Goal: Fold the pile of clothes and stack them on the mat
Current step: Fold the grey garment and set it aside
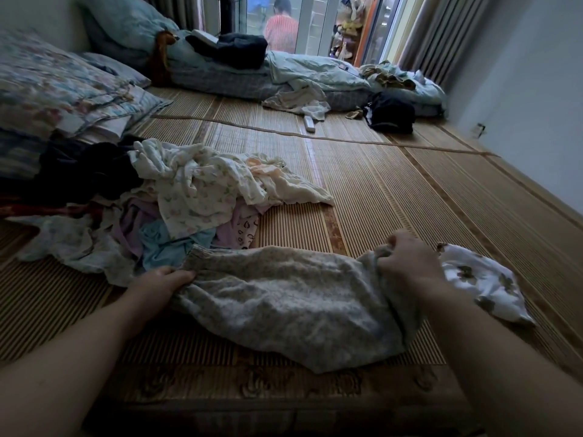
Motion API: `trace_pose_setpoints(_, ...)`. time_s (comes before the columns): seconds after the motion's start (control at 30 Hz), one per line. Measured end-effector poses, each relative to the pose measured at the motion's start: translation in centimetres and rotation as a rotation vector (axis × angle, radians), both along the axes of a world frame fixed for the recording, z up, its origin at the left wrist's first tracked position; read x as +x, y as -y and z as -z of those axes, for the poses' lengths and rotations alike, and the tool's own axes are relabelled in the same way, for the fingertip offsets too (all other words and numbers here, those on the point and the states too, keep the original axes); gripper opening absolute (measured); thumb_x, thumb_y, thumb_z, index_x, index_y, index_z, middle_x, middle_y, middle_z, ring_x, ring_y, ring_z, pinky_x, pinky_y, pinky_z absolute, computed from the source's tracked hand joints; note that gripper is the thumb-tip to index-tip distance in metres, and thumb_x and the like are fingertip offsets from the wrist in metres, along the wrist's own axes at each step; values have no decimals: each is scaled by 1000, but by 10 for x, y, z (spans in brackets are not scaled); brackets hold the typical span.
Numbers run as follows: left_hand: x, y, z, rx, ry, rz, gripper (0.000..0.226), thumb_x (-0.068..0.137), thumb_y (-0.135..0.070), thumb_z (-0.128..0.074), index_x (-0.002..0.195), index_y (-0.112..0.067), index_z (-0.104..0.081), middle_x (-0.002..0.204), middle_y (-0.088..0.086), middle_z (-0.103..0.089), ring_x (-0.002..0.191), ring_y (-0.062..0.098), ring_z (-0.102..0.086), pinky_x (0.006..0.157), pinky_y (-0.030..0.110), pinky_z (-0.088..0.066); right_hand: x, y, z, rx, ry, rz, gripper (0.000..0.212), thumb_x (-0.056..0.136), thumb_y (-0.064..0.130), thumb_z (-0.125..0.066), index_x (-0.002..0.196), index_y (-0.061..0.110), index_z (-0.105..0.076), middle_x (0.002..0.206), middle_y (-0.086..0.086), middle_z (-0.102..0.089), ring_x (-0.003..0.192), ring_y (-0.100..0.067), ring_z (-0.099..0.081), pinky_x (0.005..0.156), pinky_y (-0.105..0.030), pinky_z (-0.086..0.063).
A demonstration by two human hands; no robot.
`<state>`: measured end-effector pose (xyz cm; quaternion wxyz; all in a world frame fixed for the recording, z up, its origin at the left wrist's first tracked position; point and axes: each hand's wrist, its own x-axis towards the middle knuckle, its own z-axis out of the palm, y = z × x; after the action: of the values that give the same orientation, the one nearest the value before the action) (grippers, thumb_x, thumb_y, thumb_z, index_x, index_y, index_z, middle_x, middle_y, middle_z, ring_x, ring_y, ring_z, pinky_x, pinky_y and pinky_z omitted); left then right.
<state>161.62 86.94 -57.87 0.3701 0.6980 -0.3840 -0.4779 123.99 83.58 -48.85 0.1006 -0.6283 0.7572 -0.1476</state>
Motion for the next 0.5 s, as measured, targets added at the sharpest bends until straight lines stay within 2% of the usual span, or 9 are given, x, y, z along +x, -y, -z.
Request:
trace_pose_setpoints(0.13,3,0,3,2,8,11,16,86,-26,-67,91,-10,-67,92,14,-69,87,31,-65,79,36,-50,63,-15,18,192,166,-211,40,86,24,-62,123,25,-49,101,2,-60,80,-9,-56,64,-23,-46)
trace_pose_setpoints(0.2,6,0,5,11,0,15,27,80,-32,-71,95,-9,-68,94,15,-71,88,33,-67,82,40,-52,76,-21,33,245,71,-297,34,91,23,-54,125,24,-49,111,-1,-61,88,-13,-57,74,-27,-49)
trace_pose_setpoints(0.27,8,-1,6,15,-1,26,35,73,-36,-74,95,-10,-68,95,15,-71,89,34,-67,86,45,-52,77,-24,41,302,-14,-343,36,93,24,-48,130,23,-50,123,-5,-58,105,-21,-56,90,-34,-48)
trace_pose_setpoints(0.3,8,-1,6,18,-1,28,37,71,-37,-74,95,-10,-69,95,15,-72,89,34,-67,88,47,-53,73,-25,41,306,20,-346,36,94,25,-48,129,24,-52,123,-4,-59,105,-20,-58,90,-34,-50)
trace_pose_setpoints(0.37,8,0,6,23,-2,25,42,68,-41,-74,96,-10,-69,96,14,-72,90,34,-68,90,50,-52,61,-24,35,232,199,-301,27,93,23,-53,119,25,-61,109,3,-65,88,-13,-63,78,-30,-55)
trace_pose_setpoints(0.43,7,-1,5,19,-10,27,46,66,-43,-73,98,-9,-69,96,14,-72,90,34,-67,90,50,-52,40,-21,27,6,284,-154,21,91,24,-60,111,22,-63,100,3,-66,80,-11,-63,69,-31,-56)
trace_pose_setpoints(0.5,6,-2,4,10,-13,24,48,65,-42,-73,98,-7,-69,94,14,-72,90,34,-67,90,49,-52,14,-19,22,-97,277,46,39,84,31,-70,119,19,-57,111,-6,-63,89,-19,-62,69,-33,-53)
